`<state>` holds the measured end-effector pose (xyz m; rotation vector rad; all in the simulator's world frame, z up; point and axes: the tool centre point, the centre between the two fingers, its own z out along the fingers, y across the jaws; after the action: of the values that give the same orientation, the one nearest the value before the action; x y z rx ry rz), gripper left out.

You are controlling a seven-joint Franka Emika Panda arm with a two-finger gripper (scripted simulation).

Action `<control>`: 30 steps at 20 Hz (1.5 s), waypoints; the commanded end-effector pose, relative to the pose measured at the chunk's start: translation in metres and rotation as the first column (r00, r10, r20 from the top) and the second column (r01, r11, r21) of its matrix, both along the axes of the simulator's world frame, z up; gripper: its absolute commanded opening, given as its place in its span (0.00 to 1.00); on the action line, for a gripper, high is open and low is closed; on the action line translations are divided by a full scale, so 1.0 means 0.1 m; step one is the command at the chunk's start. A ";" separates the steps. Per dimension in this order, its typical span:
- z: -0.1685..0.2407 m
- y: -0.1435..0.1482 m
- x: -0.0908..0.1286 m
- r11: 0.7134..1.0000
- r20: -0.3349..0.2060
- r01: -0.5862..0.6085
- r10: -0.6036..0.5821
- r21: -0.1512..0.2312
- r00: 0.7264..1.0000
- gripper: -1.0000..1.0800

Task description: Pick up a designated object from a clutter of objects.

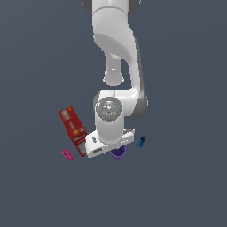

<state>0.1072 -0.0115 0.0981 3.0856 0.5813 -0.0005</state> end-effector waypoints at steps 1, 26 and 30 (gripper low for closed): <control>-0.05 0.00 0.00 1.000 0.000 0.000 0.000 0.000 1.000 0.62; -0.19 0.06 -0.01 1.000 0.001 -0.003 0.003 0.000 1.000 0.00; 0.01 0.16 -0.04 1.000 0.001 -0.003 0.003 0.000 1.000 0.00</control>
<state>0.1035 0.0000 0.0897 3.0854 0.5848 -0.0036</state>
